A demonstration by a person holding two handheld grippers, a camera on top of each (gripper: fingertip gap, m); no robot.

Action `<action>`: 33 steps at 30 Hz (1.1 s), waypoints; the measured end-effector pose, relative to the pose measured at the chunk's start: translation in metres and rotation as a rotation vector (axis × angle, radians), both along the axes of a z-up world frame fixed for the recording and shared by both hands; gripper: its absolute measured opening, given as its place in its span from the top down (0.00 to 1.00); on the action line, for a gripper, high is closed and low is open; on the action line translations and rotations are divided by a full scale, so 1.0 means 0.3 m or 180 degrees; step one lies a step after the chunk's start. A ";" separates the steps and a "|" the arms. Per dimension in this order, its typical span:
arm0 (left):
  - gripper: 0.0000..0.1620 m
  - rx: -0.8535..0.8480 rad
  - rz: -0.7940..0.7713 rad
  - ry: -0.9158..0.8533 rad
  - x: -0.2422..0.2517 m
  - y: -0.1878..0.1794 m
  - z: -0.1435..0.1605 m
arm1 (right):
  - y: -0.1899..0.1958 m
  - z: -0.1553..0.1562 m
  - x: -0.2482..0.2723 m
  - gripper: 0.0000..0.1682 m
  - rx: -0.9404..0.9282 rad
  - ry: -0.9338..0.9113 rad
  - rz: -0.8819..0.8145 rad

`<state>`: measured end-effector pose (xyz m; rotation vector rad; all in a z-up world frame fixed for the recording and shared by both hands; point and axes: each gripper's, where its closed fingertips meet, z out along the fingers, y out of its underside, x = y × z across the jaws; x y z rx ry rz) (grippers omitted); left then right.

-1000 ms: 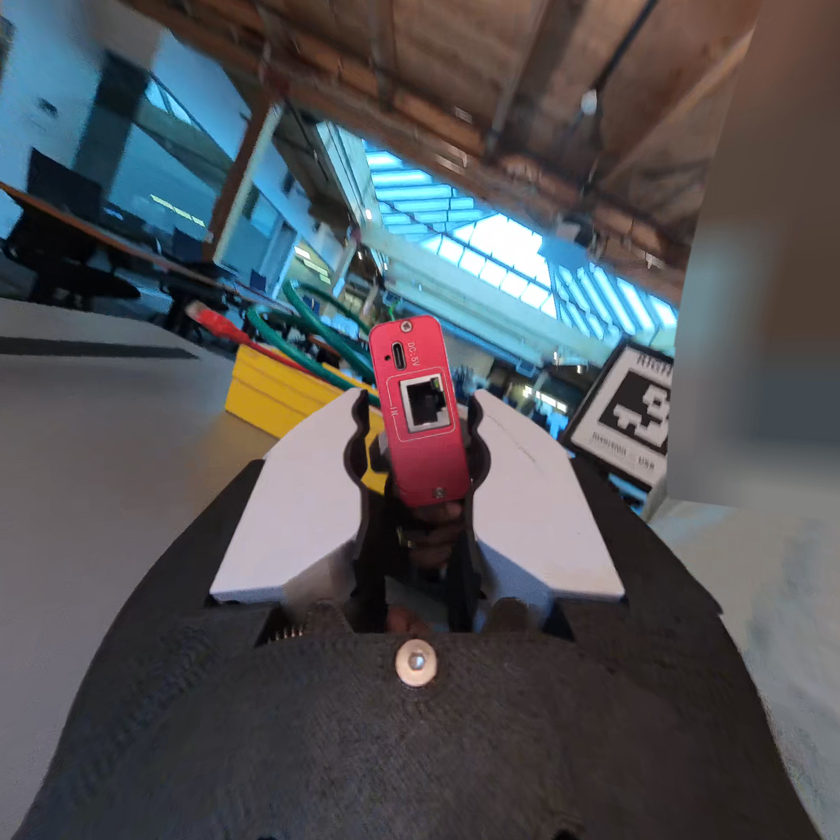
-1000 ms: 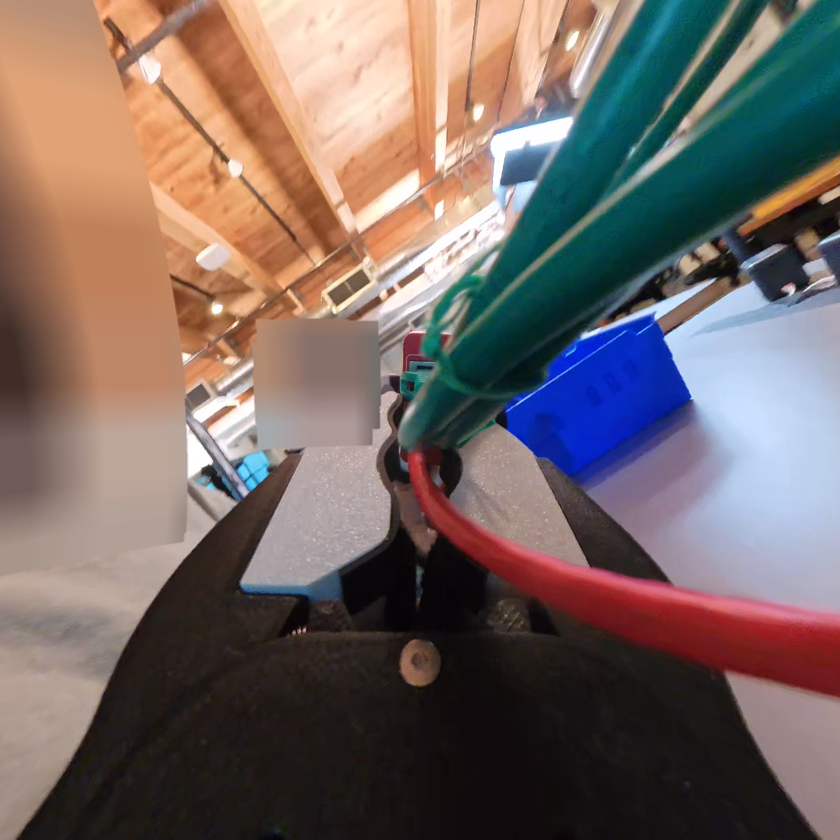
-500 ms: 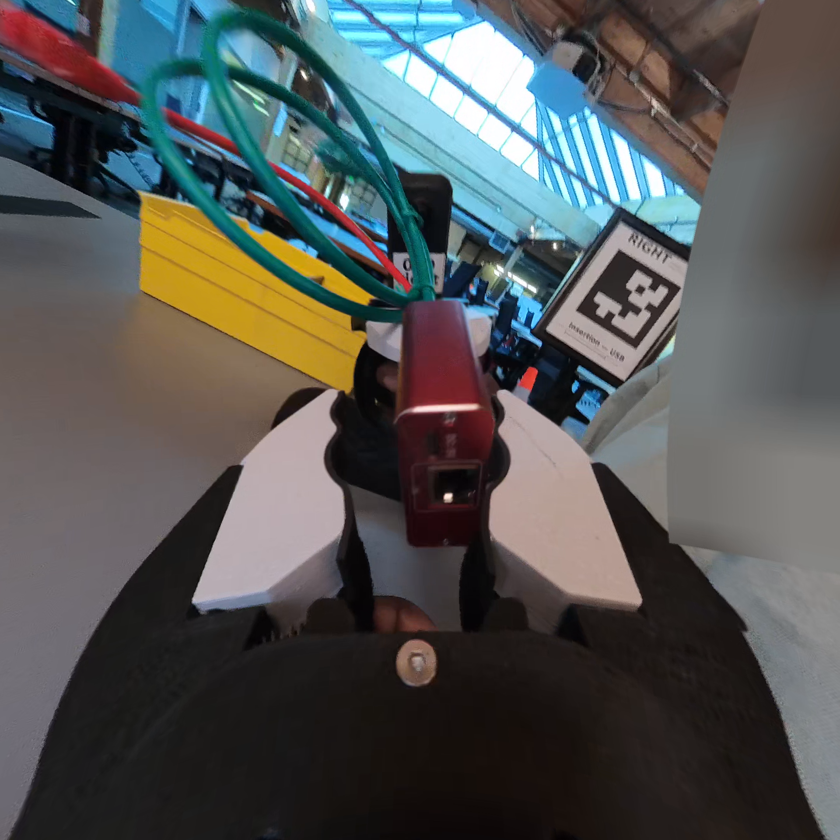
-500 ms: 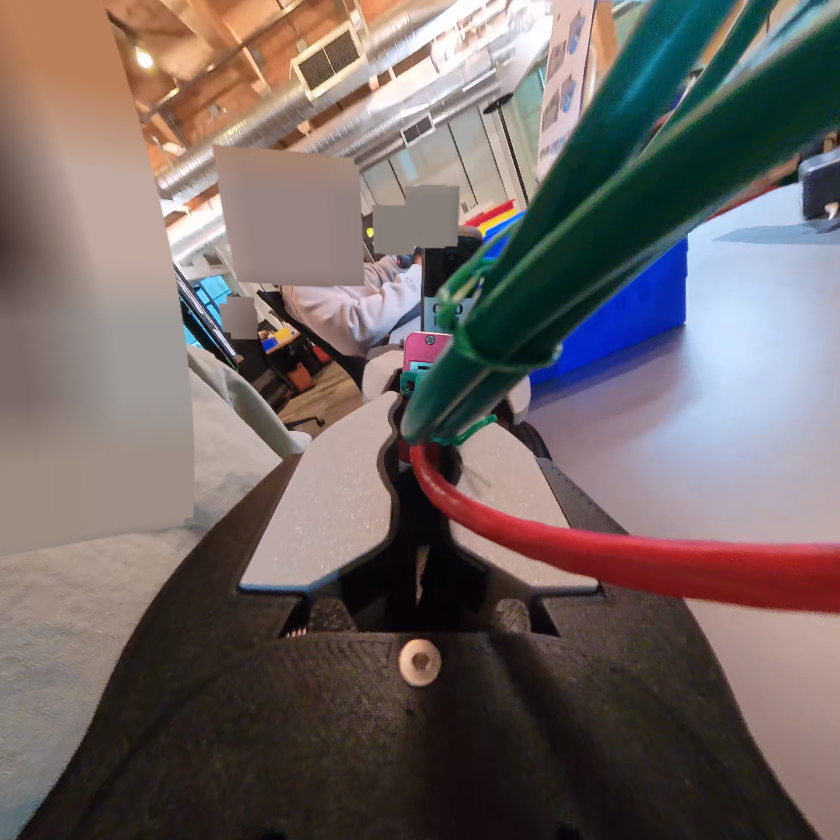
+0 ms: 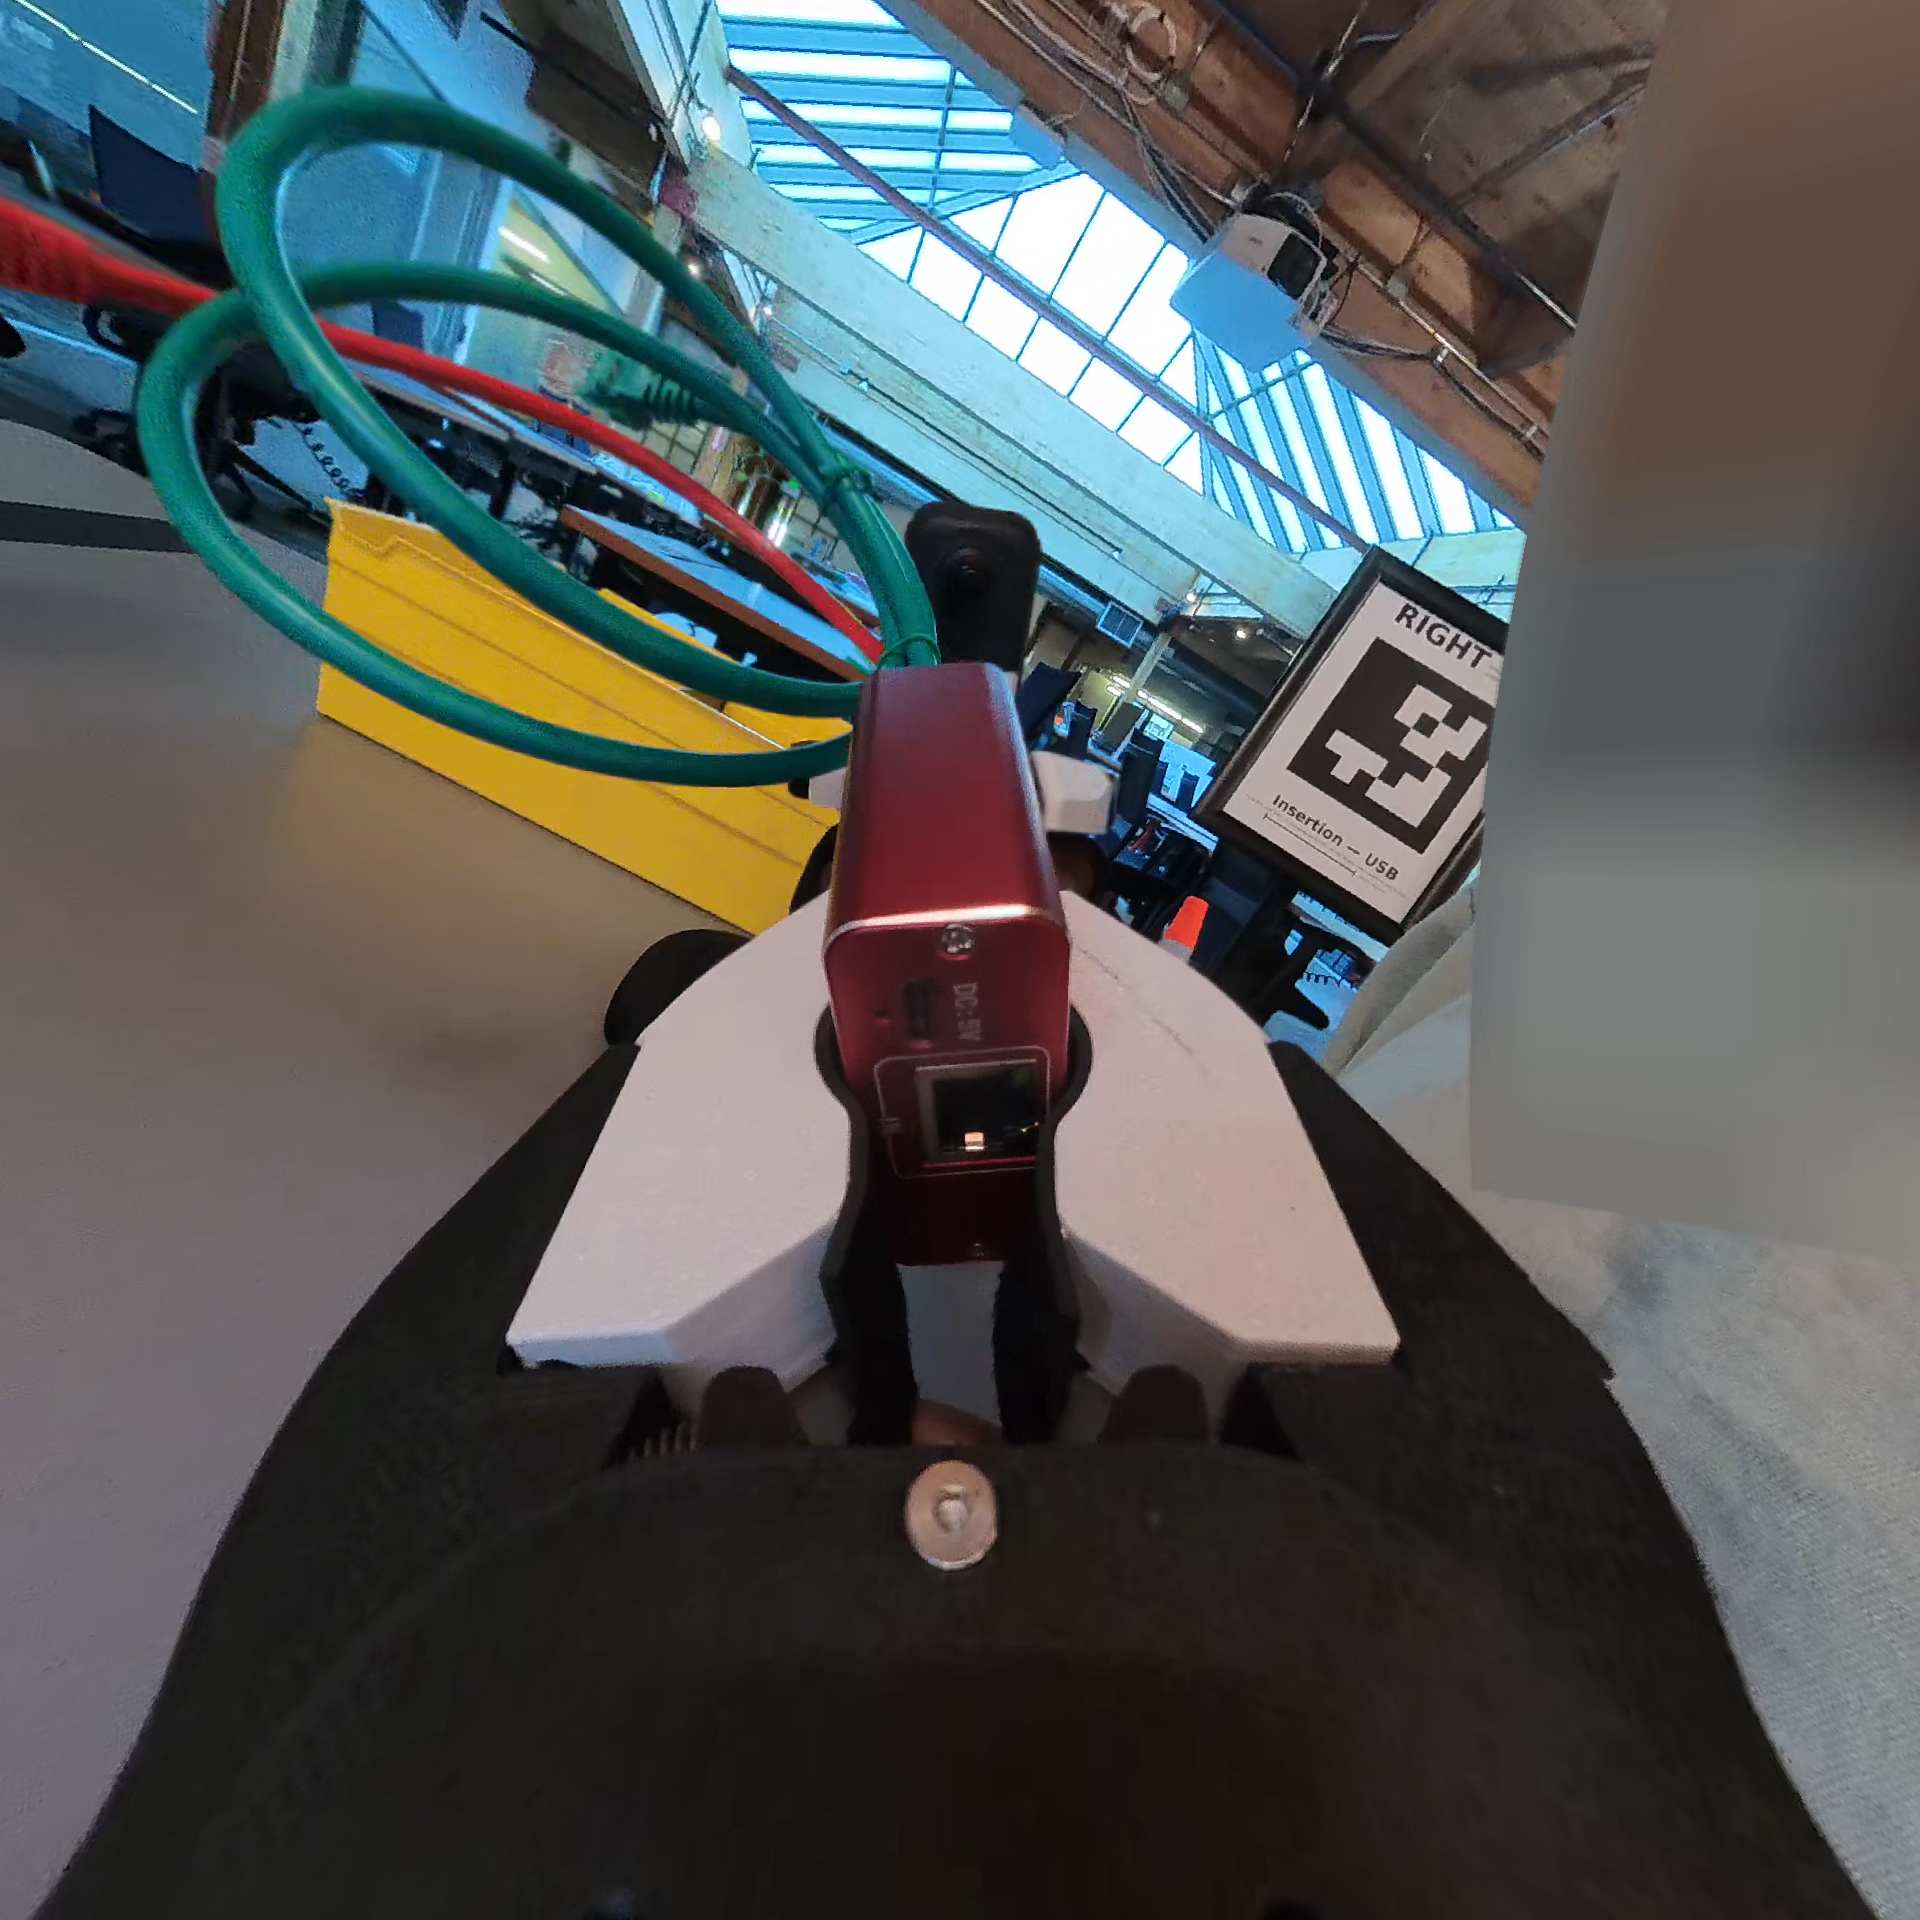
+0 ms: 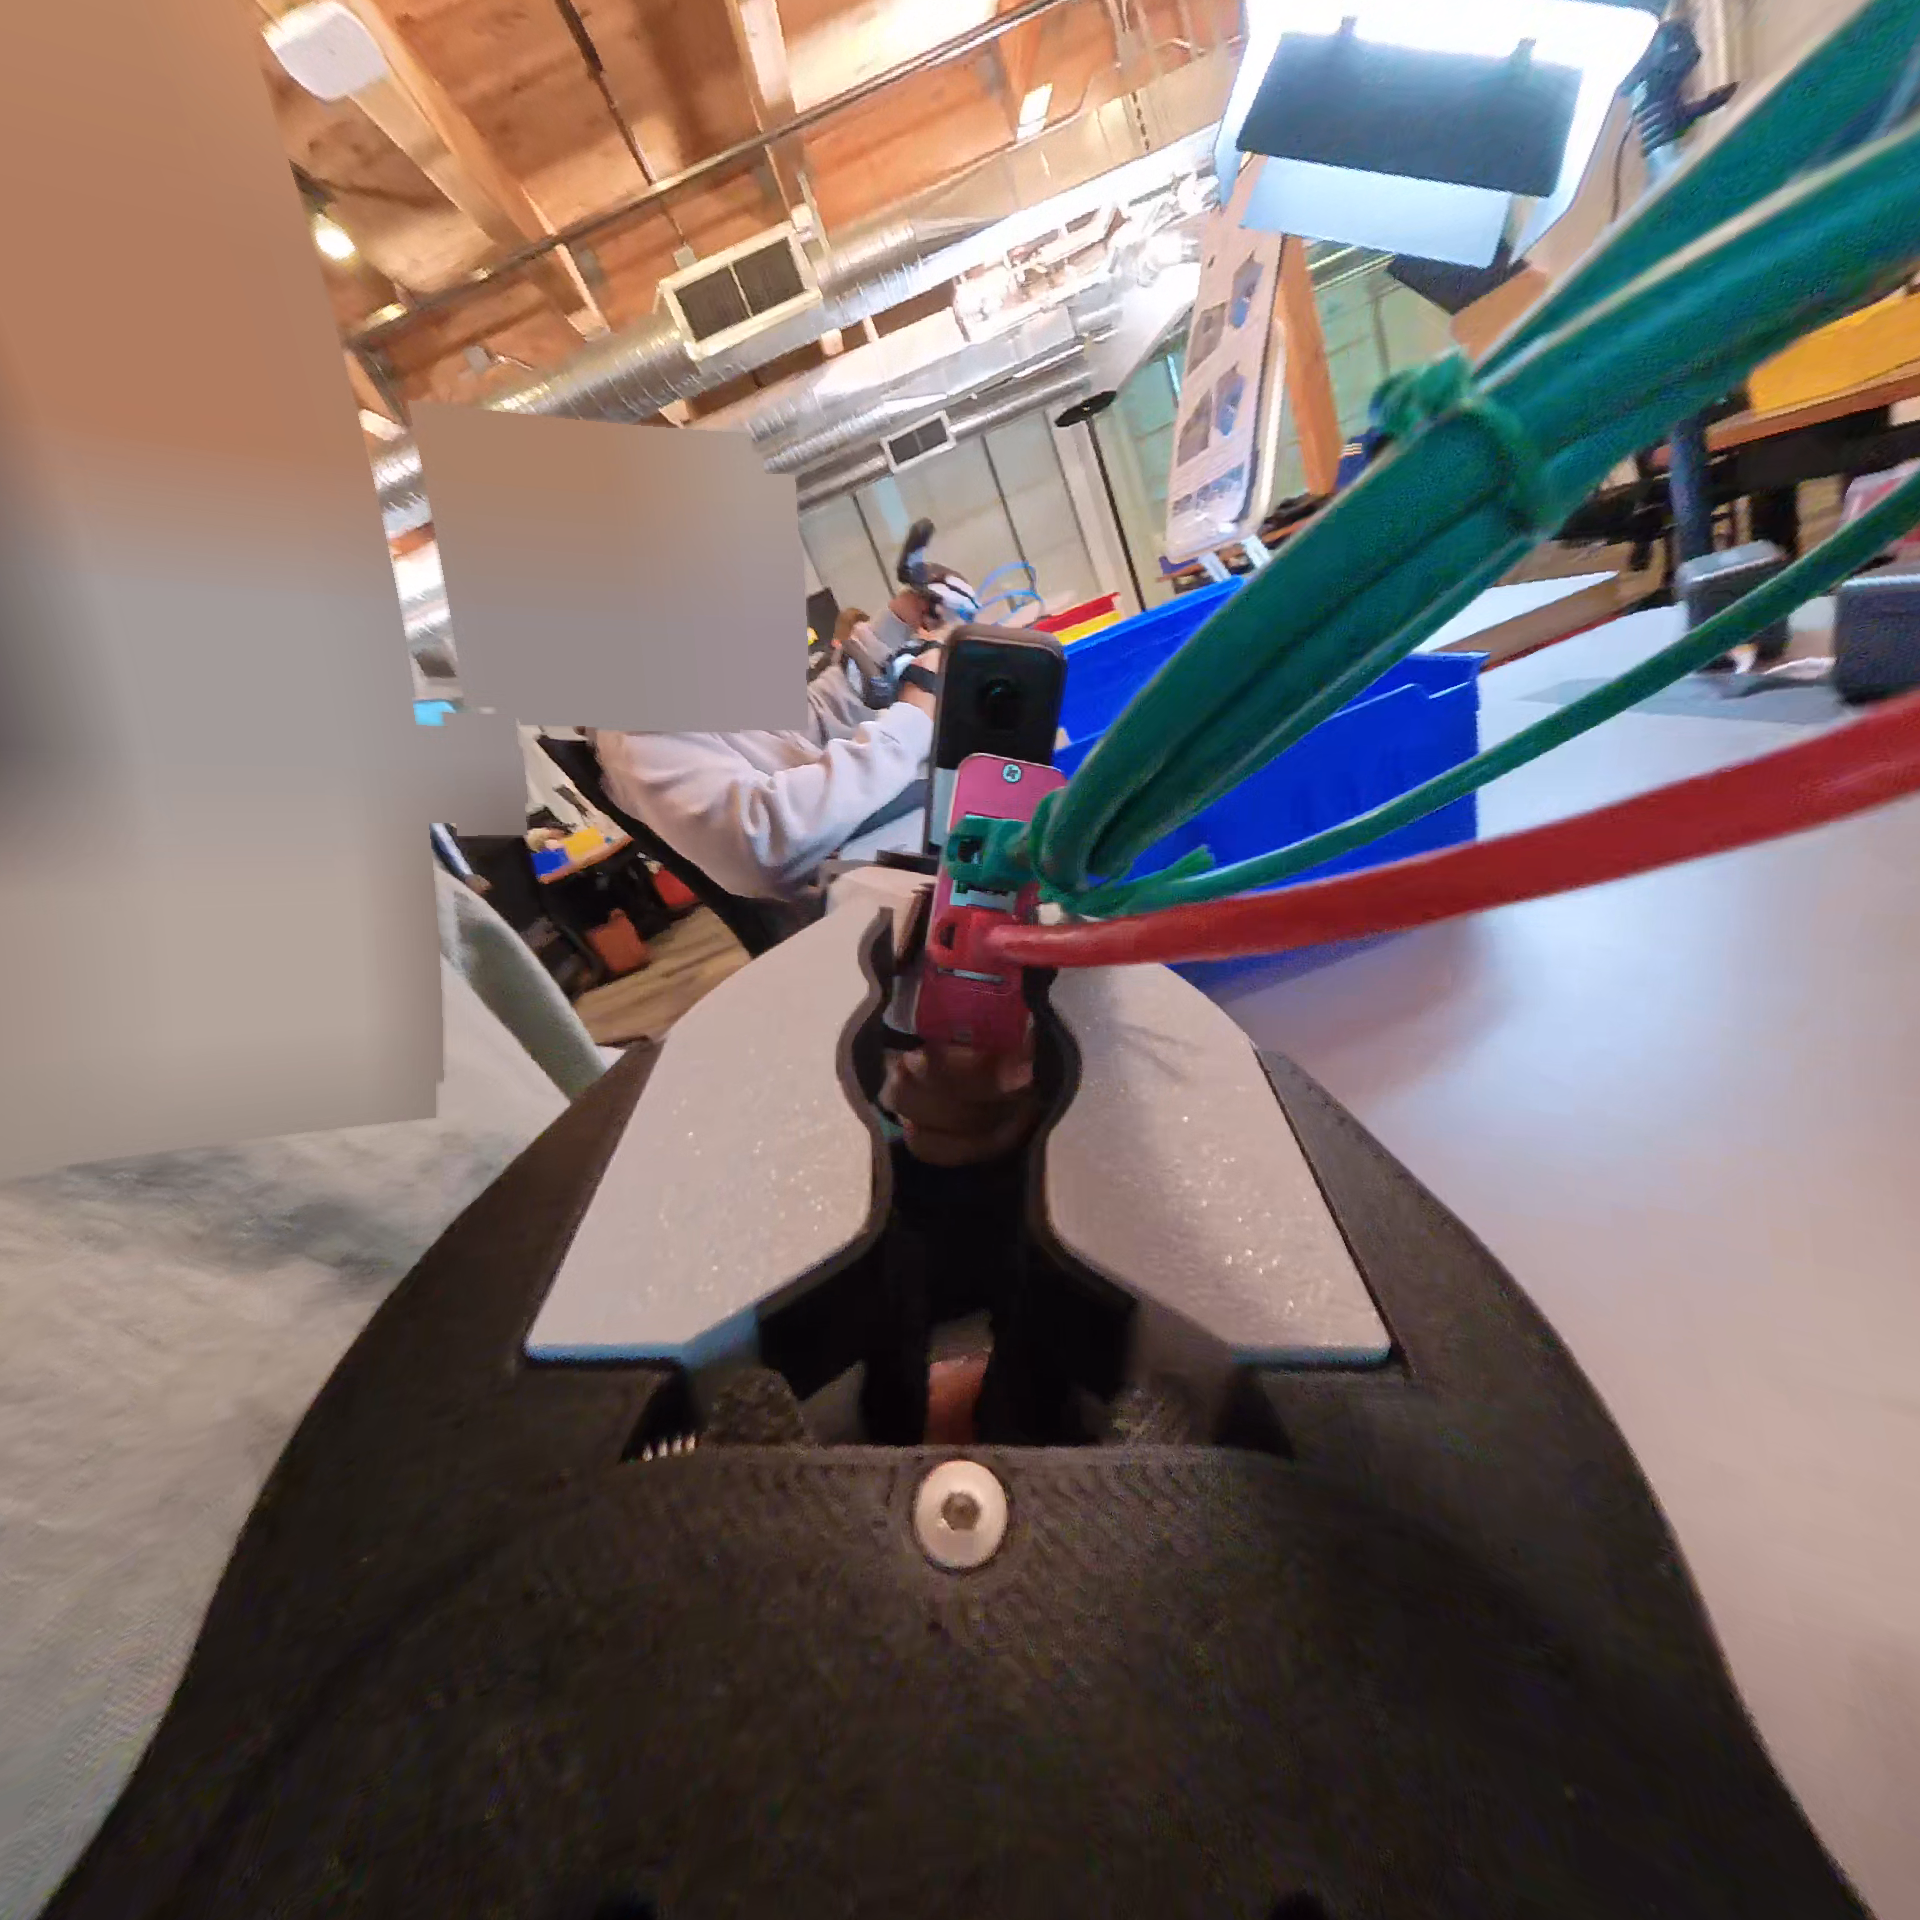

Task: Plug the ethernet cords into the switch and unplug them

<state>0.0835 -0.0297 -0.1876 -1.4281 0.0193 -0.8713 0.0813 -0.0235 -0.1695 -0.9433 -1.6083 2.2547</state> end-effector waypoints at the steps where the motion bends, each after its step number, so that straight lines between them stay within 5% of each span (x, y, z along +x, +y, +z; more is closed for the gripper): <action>1: 0.82 -0.0008 0.0001 0.0023 0.002 0.001 -0.002 | 0.002 -0.005 -0.002 0.88 0.0071 0.0015 -0.0041; 16: 0.82 -0.0169 0.0089 0.0168 0.004 0.012 -0.032 | 0.009 -0.048 -0.015 0.89 0.0555 0.0018 -0.0291; 24: 0.82 -0.0253 0.0348 0.0485 -0.007 0.033 -0.060 | 0.035 -0.072 -0.031 0.91 0.0917 0.0283 -0.0898; 30: 0.82 -0.0013 0.0265 0.0279 -0.008 0.024 -0.009 | 0.030 -0.026 -0.023 0.92 0.0645 0.0493 -0.1023; 33: 0.82 0.0392 0.0229 -0.0142 -0.059 -0.049 0.061 | 0.189 0.047 -0.002 0.93 0.0342 0.0648 -0.1571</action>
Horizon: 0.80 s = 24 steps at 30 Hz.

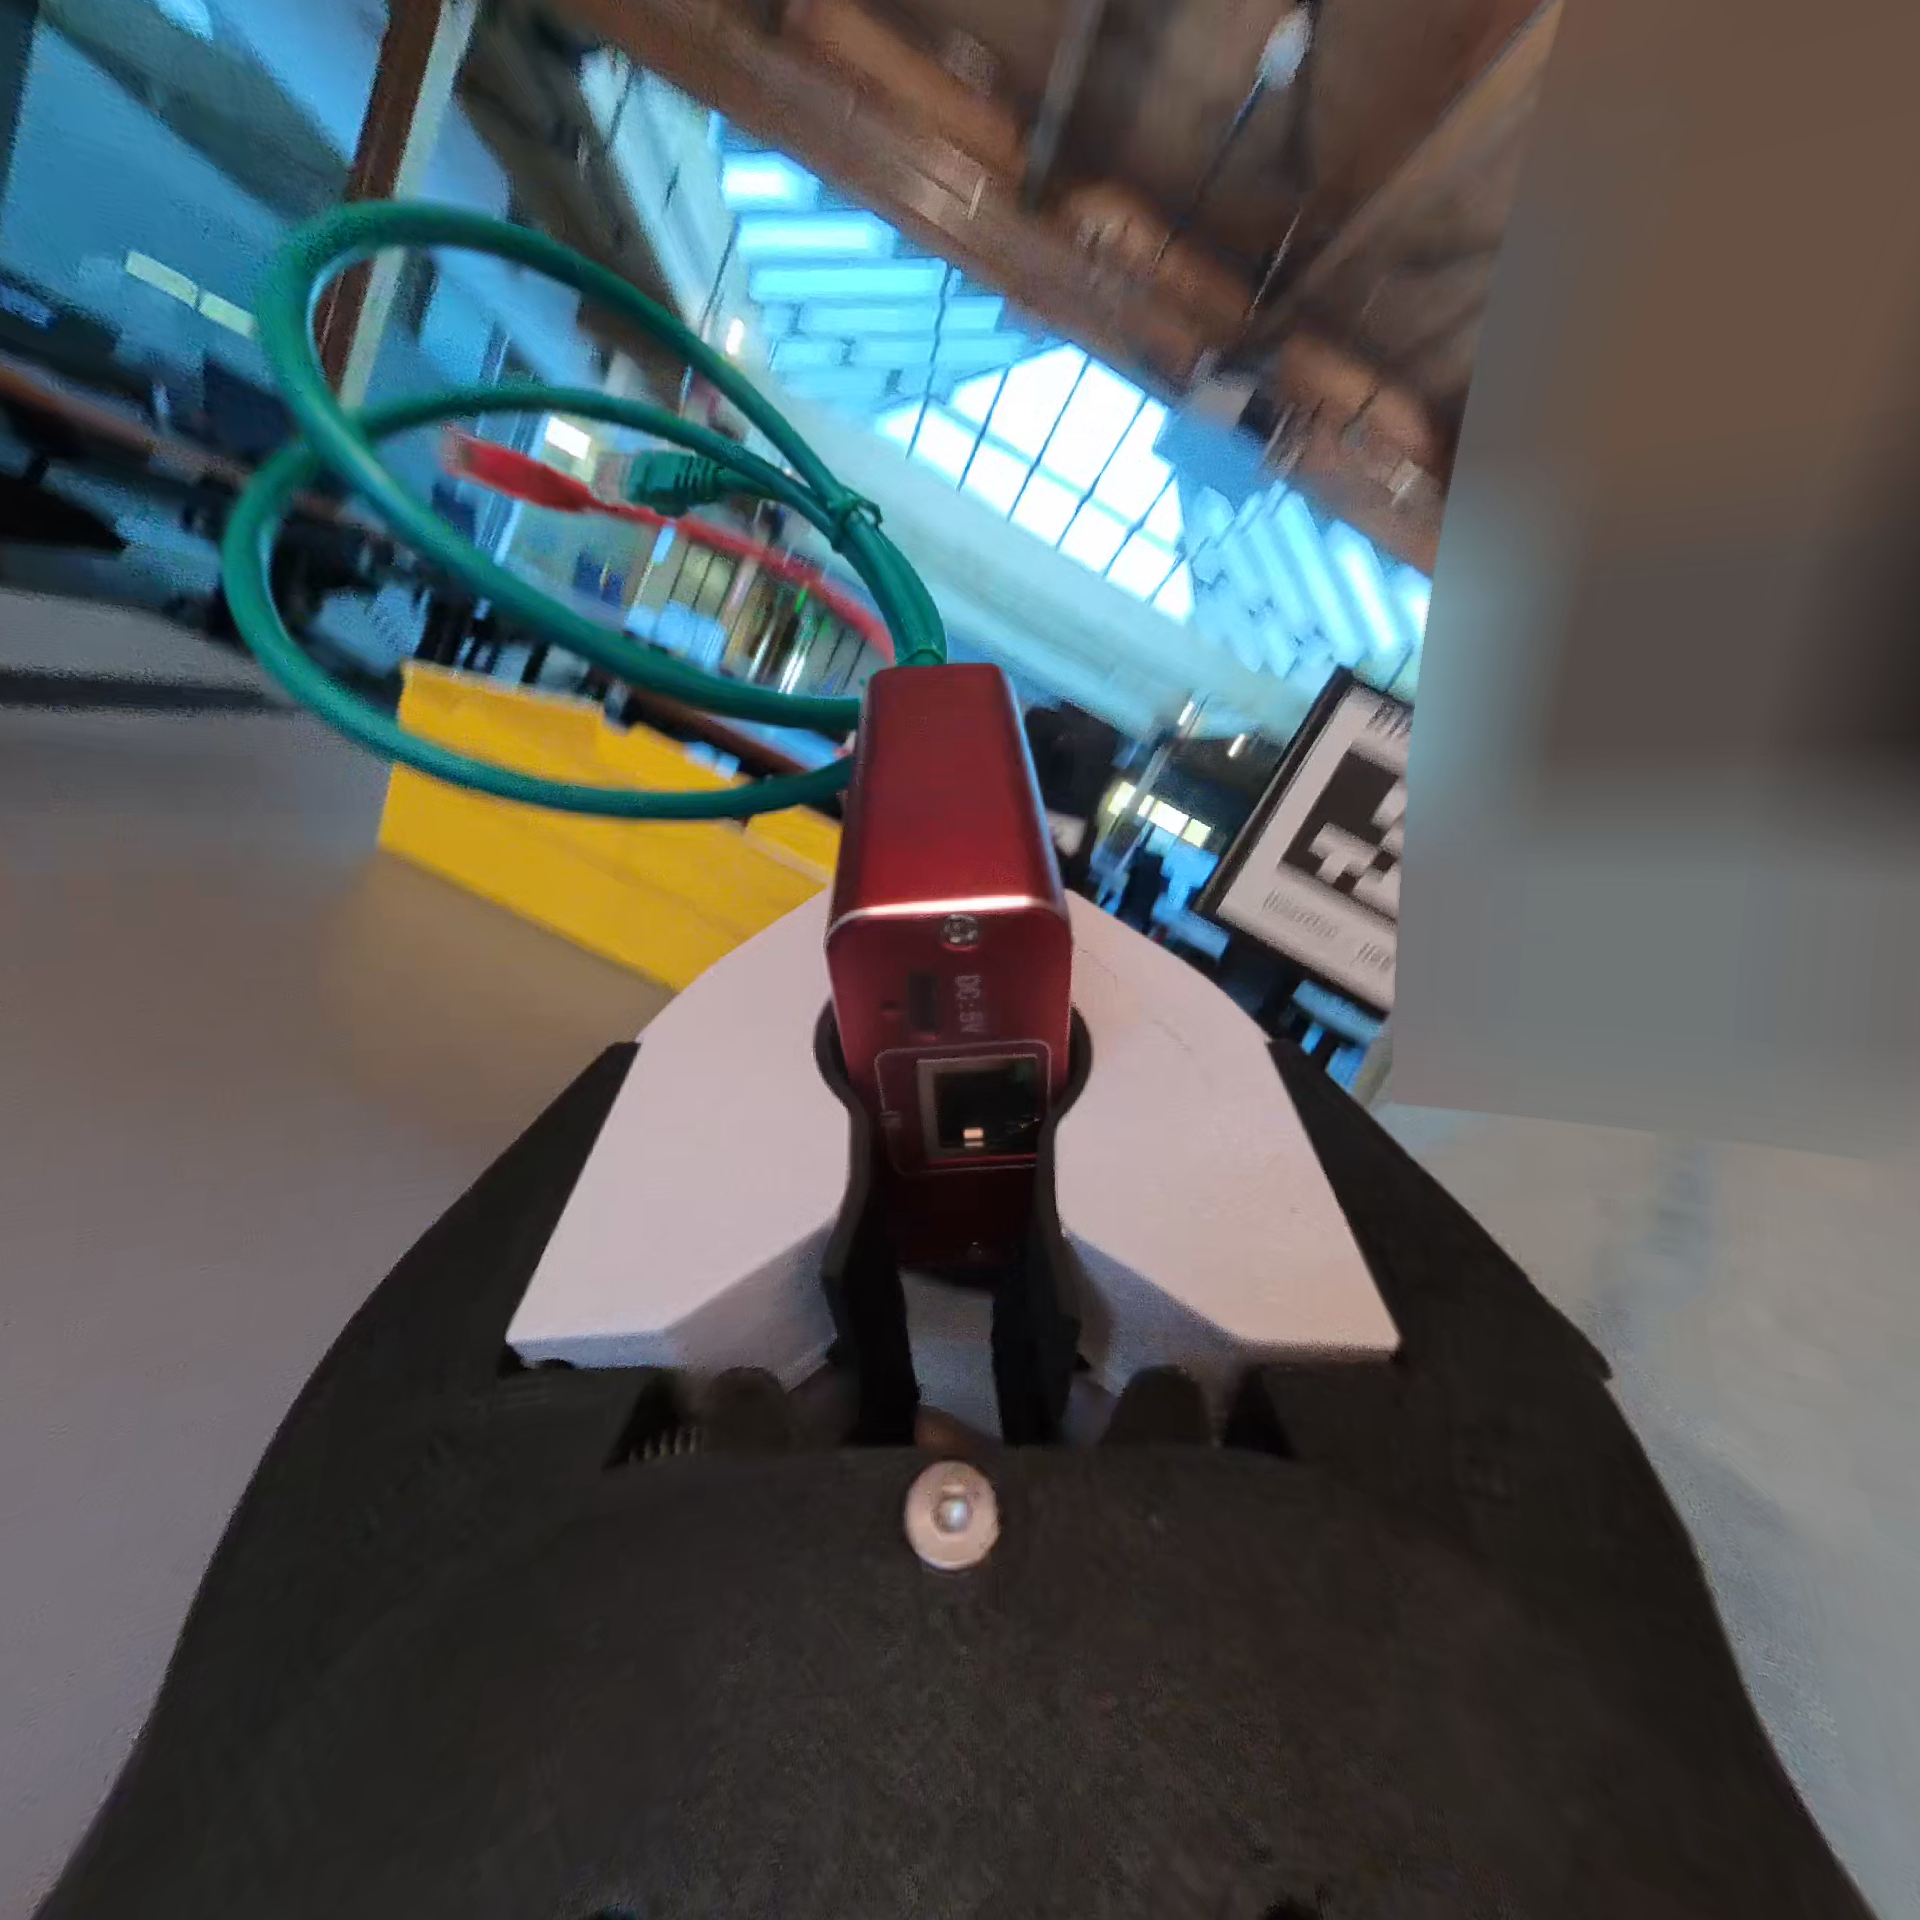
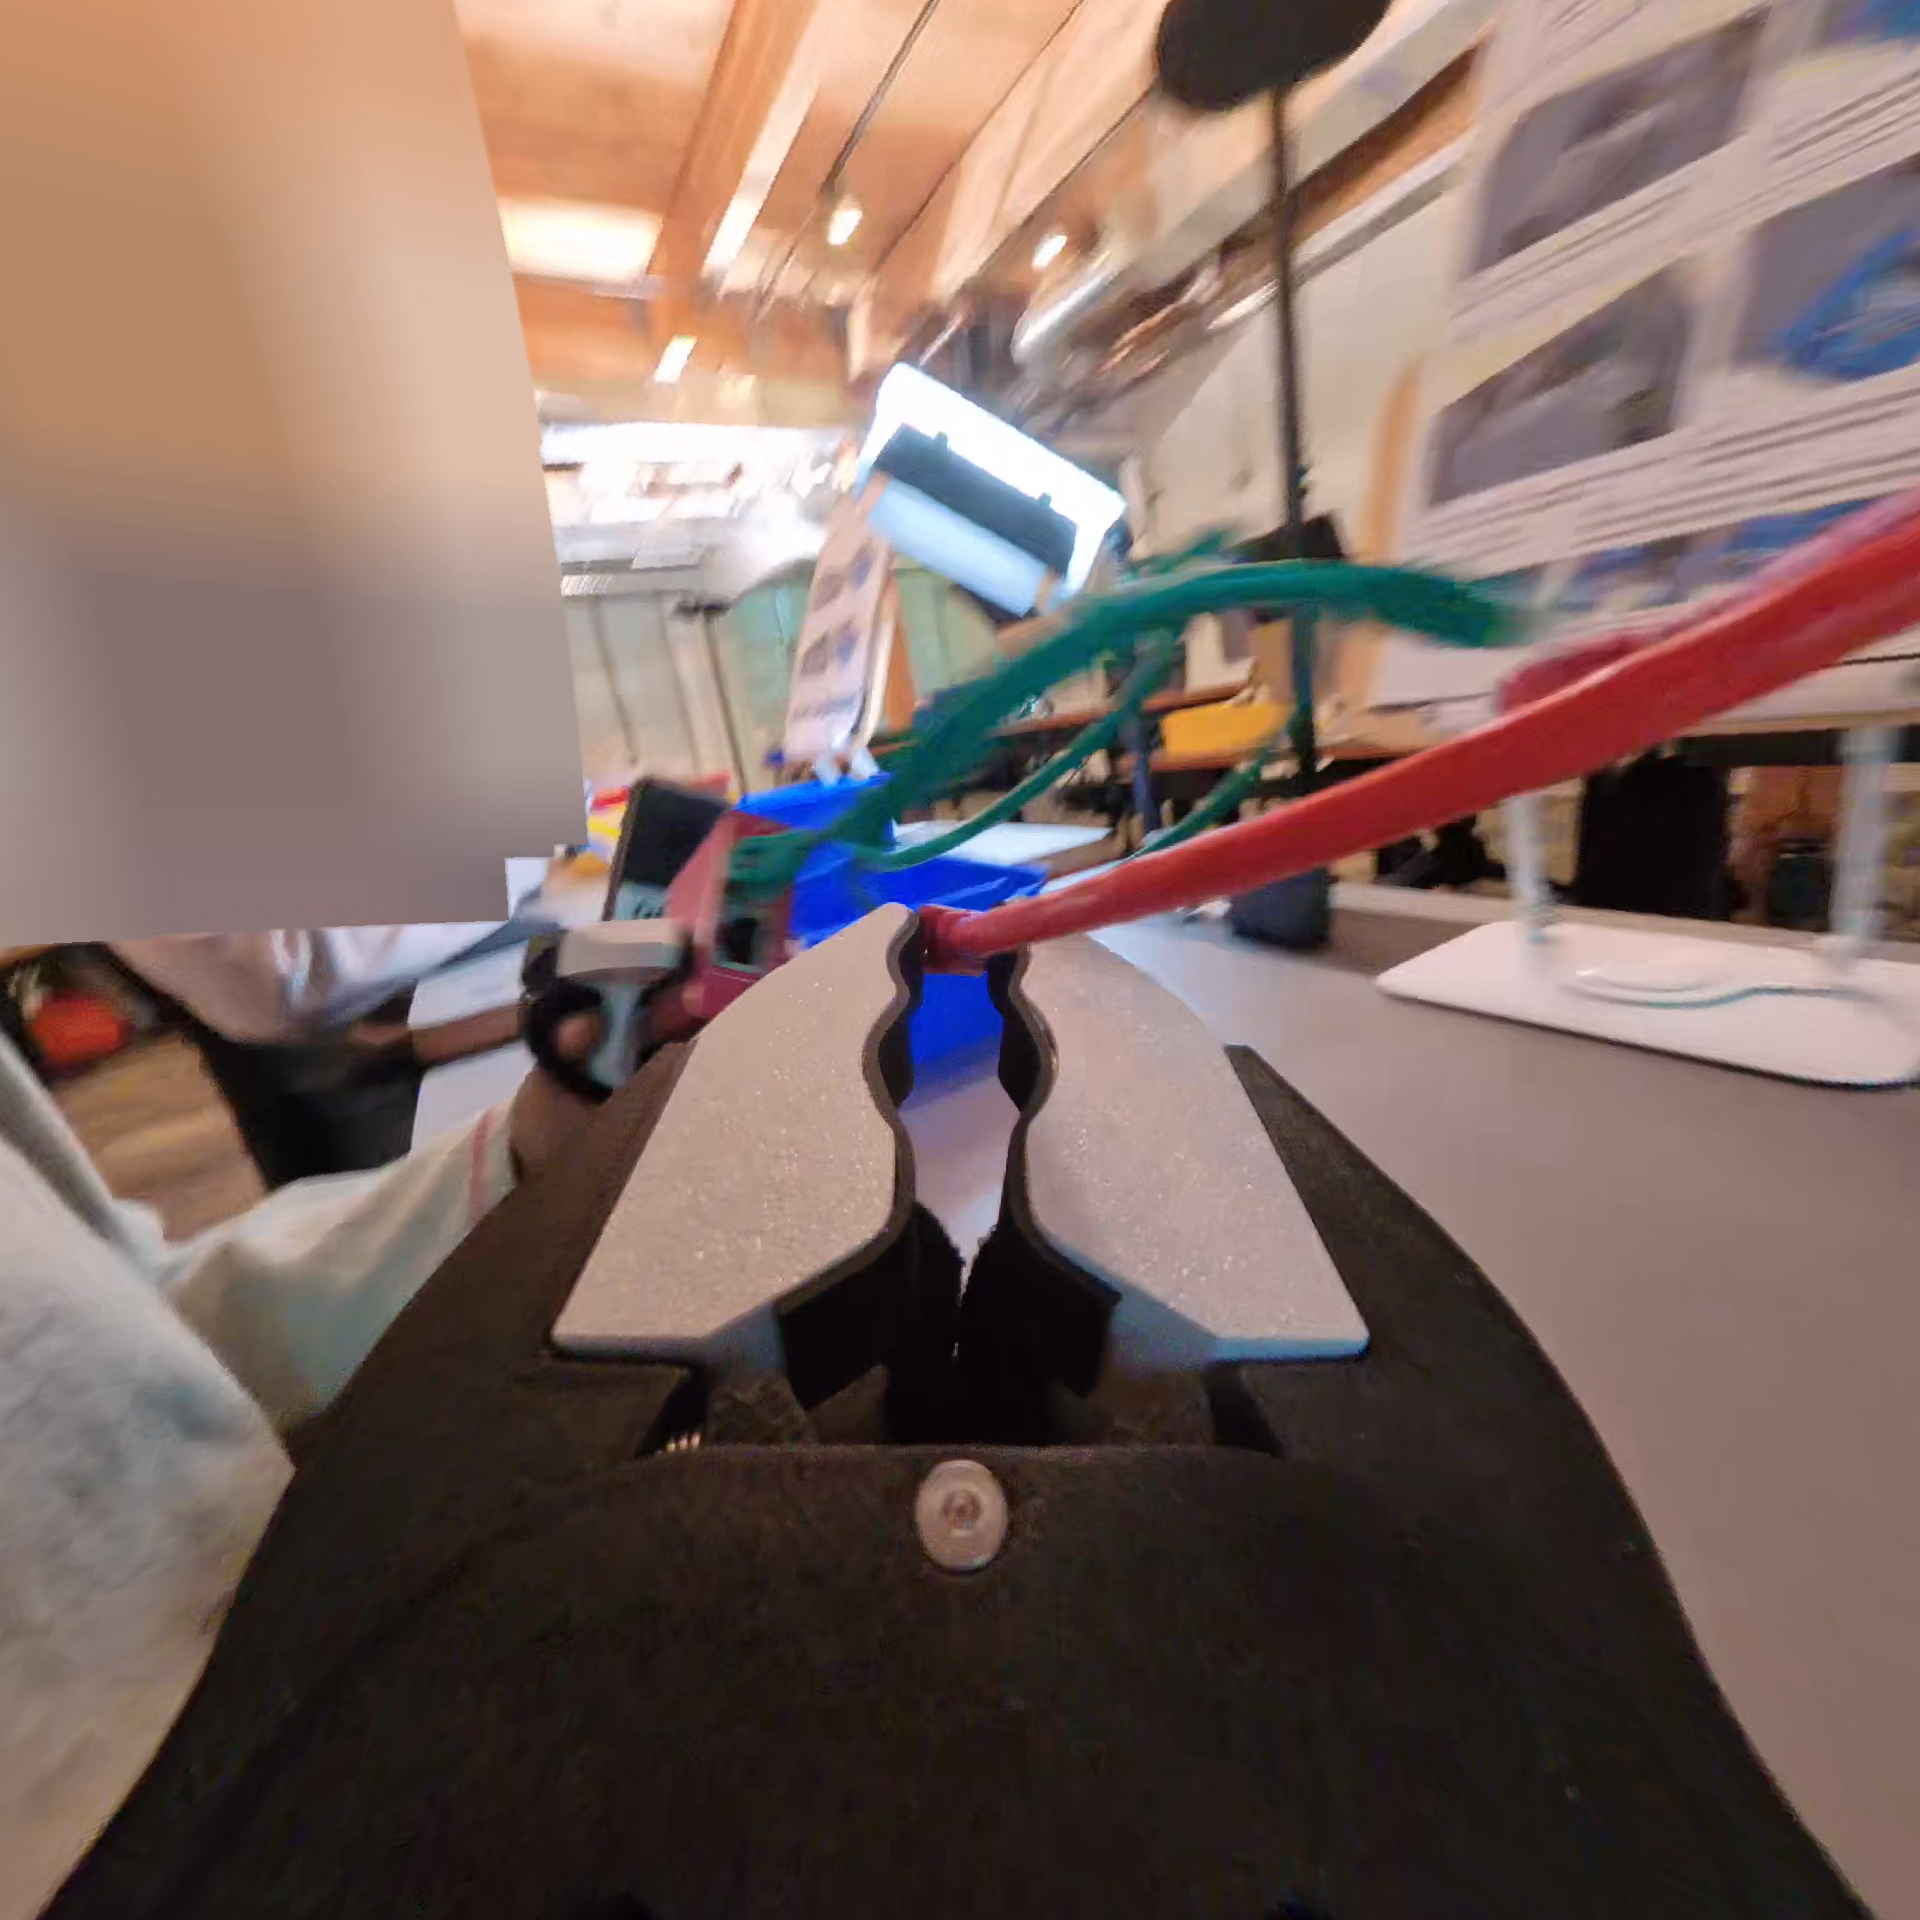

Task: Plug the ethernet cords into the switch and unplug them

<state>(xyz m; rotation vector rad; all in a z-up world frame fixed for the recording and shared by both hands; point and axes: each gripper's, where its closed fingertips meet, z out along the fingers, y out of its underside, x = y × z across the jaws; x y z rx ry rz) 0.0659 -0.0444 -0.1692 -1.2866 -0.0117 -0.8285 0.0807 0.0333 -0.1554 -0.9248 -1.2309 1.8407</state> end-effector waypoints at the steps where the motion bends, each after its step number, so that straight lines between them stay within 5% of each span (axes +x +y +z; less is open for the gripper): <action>1: 0.82 0.0120 0.0031 -0.0132 -0.023 -0.022 0.016 | 0.074 0.028 0.031 0.93 -0.0157 0.0073 -0.0030; 8: 0.82 -0.0071 0.0160 0.0082 -0.022 0.001 -0.019 | 0.307 0.024 0.193 0.93 0.0973 -0.0921 -0.0442; 14: 0.82 -0.0161 0.0166 0.0081 -0.022 0.012 -0.035 | 0.503 -0.128 0.448 0.92 0.1394 -0.2470 -0.0697; 21: 0.82 -0.0204 0.0177 0.0097 -0.024 0.017 -0.042 | 0.524 -0.221 0.633 0.92 0.1109 -0.3172 -0.0248; 24: 0.82 -0.0230 0.0166 0.0107 -0.022 0.020 -0.047 | 0.527 -0.215 0.620 0.93 0.0876 -0.2946 -0.0086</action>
